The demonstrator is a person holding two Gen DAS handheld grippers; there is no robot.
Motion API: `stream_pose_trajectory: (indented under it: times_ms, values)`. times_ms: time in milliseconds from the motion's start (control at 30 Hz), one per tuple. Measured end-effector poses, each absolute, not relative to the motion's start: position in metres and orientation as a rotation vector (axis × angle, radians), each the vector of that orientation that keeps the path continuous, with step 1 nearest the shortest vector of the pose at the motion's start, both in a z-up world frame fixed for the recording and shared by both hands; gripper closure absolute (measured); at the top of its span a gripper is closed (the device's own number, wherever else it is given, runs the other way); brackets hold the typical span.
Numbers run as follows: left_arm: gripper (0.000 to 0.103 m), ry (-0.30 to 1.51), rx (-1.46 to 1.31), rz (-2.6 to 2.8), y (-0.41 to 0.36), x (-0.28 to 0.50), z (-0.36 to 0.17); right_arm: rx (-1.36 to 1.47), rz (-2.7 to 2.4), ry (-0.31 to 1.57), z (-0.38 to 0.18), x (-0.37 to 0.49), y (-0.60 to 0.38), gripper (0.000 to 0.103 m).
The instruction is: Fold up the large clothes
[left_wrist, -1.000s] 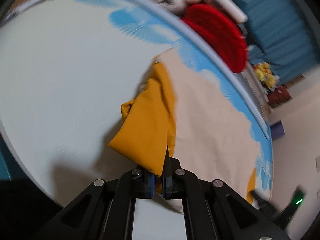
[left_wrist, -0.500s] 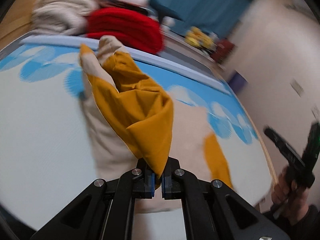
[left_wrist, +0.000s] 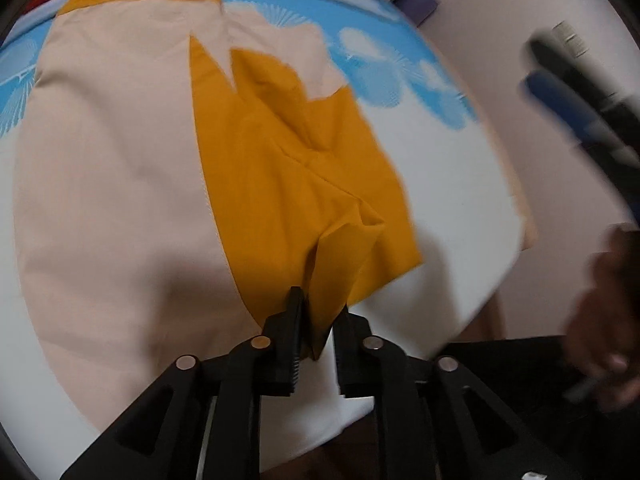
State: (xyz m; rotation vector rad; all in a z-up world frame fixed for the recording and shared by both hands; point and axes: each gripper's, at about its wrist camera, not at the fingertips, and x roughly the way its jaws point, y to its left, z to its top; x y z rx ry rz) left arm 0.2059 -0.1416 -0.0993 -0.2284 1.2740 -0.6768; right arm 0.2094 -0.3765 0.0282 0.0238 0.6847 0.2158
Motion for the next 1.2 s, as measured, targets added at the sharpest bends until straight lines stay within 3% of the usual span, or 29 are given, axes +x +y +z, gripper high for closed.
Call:
stream_pose_trajectory:
  times_ms: [33, 133, 333, 500, 833, 900, 967, 1200]
  values:
    - [0.077, 1.268, -0.261, -0.708, -0.131, 0.202, -0.091, 0.033, 0.22, 0.694, 0.026, 0.211, -0.378, 0.037]
    - [0.069, 1.214, -0.296, -0.777, -0.091, 0.196, -0.059, 0.098, 0.241, 0.734, 0.018, 0.22, -0.382, 0.035]
    - [0.068, 1.094, -0.167, -0.601, -0.024, 0.199, -0.027, 0.249, 0.274, 0.862, -0.01, 0.244, -0.385, 0.033]
    - [0.068, 1.072, -0.172, -0.443, 0.006, 0.206, -0.048, 0.361, 0.319, 1.054, -0.056, 0.269, -0.374, 0.033]
    - [0.068, 1.057, -0.173, -0.309, 0.015, 0.228, -0.057, 0.306, 0.218, 1.31, -0.125, 0.29, -0.344, 0.034]
    - [0.068, 1.066, -0.198, -0.302, 0.019, 0.231, -0.06, 0.287, 0.226, 1.314, -0.128, 0.29, -0.337, 0.046]
    - [0.068, 1.073, -0.21, -0.293, 0.022, 0.235, -0.063, 0.266, 0.255, 1.296, -0.125, 0.288, -0.33, 0.09]
    - [0.068, 1.066, -0.295, -0.358, 0.018, 0.236, -0.06, 0.215, 0.342, 0.938, -0.042, 0.252, -0.339, 0.098]
